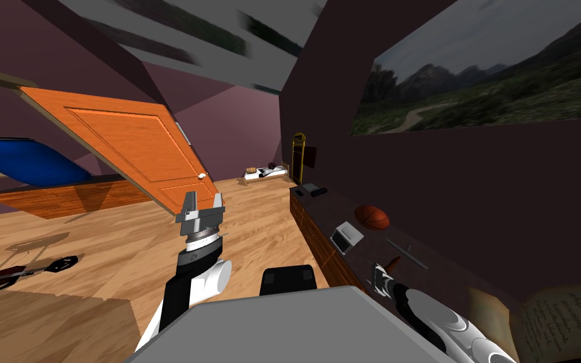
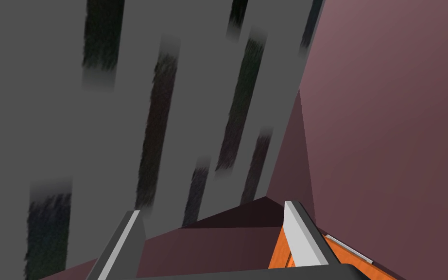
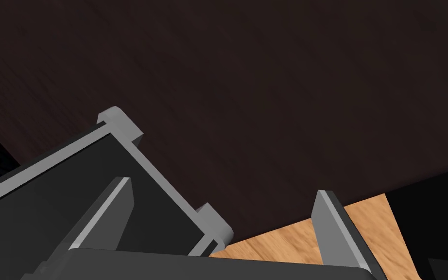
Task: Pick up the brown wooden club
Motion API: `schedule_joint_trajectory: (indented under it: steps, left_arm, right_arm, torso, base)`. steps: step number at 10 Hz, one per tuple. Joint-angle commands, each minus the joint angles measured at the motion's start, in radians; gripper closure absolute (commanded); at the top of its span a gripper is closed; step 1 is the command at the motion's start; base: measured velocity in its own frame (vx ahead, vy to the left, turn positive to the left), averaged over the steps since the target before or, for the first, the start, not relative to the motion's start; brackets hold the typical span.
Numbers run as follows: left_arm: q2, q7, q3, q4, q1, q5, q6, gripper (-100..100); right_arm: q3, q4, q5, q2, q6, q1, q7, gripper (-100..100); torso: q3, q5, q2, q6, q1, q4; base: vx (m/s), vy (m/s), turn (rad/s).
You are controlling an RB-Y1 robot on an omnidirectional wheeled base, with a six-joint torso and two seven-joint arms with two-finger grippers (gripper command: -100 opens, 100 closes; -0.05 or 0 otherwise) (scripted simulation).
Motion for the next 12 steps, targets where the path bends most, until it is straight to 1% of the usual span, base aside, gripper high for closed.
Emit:
schedule_joint_trajectory:
  steps: [1, 4, 5, 7, 12]
  left_arm:
    - [0.000, 0.000, 0.000, 0.000, 0.000, 0.000, 0.000, 0]
    - [0.000, 0.000, 0.000, 0.000, 0.000, 0.000, 0.000, 0]
    - [0.000, 0.000, 0.000, 0.000, 0.000, 0.000, 0.000, 0]
    - [0.000, 0.000, 0.000, 0.000, 0.000, 0.000, 0.000, 0]
    - [0.000, 0.000, 0.000, 0.000, 0.000, 0.000, 0.000, 0]
  right_arm:
    - [0.000, 0.000, 0.000, 0.000, 0.000, 0.000, 0.000, -100]
    - [0.000, 0.000, 0.000, 0.000, 0.000, 0.000, 0.000, -100]
    - [-0.002, 0.005, 0.016, -0.006, 0.012, 0.002, -0.004, -100]
    - [0.000, 0.008, 0.027, -0.011, 0.018, 0.005, -0.003, -100]
    - [0.000, 0.008, 0.027, -0.011, 0.018, 0.005, -0.003, -100]
  torso:
    - [0.000, 0.000, 0.000, 0.000, 0.000, 0.000]
    - [0.000, 0.000, 0.001, 0.000, -0.001, 0.000]
    - [0.000, 0.000, 0.000, 0.000, 0.000, 0.000]
    - [0.000, 0.000, 0.000, 0.000, -0.001, 0.000]
    - [0.000, 0.000, 0.001, 0.000, -0.002, 0.000]
  base:
    - [-0.003, -0.005, -0.013]
    - [-0.001, -0.003, -0.007]
    - [0.015, 0.013, 0.071]
    - [0.003, -0.019, 0.015]
    - [0.000, -0.009, 0.002]
